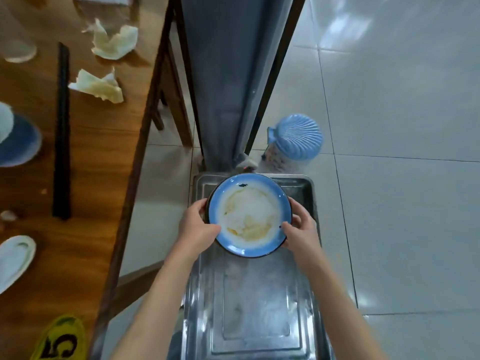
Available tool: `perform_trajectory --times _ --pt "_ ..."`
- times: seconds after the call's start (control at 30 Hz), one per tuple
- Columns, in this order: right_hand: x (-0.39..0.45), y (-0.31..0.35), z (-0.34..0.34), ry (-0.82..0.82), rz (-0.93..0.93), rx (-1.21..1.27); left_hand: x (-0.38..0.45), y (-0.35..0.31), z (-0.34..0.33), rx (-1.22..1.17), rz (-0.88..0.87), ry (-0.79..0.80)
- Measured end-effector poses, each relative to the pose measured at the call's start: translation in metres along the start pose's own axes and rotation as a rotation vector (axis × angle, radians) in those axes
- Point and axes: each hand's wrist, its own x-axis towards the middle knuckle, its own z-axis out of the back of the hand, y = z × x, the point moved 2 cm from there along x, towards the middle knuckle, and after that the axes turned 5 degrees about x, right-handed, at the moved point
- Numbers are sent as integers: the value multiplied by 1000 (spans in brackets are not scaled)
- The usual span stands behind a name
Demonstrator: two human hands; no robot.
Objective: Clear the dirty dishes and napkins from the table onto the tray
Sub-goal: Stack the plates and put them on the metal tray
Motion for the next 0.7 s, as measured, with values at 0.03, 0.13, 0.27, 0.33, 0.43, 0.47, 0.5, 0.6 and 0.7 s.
perform_trajectory --times 0.03,0.13,0.27,0.33,0.43,0.47,0.5,0.6,0.7 --pt "8 -9 -2 0 1 -8 8 7 -5 -8 5 3" --pt "32 -34 -9 3 -8 -10 30 26 -18 -11 30 1" --pt "57 -58 -19 -16 -16 -24 53 46 -31 46 35 -27" --pt "66 -67 -23 -25 -25 -20 61 53 -35 74 46 -42" --pt "75 -77 -29 -30 -36 -28 66 60 -39 111 74 -58" --pt "77 -80 -31 -32 -38 -35 67 61 -40 124 82 -64" --pt "79 -83 -32 -35 -39 -40 67 61 -40 136 88 -70" --pt "83 -89 -36 -51 -46 -49 67 61 -42 174 97 -85" --pt "86 -93 -38 -70 -54 -55 67 59 -43 207 89 -92"
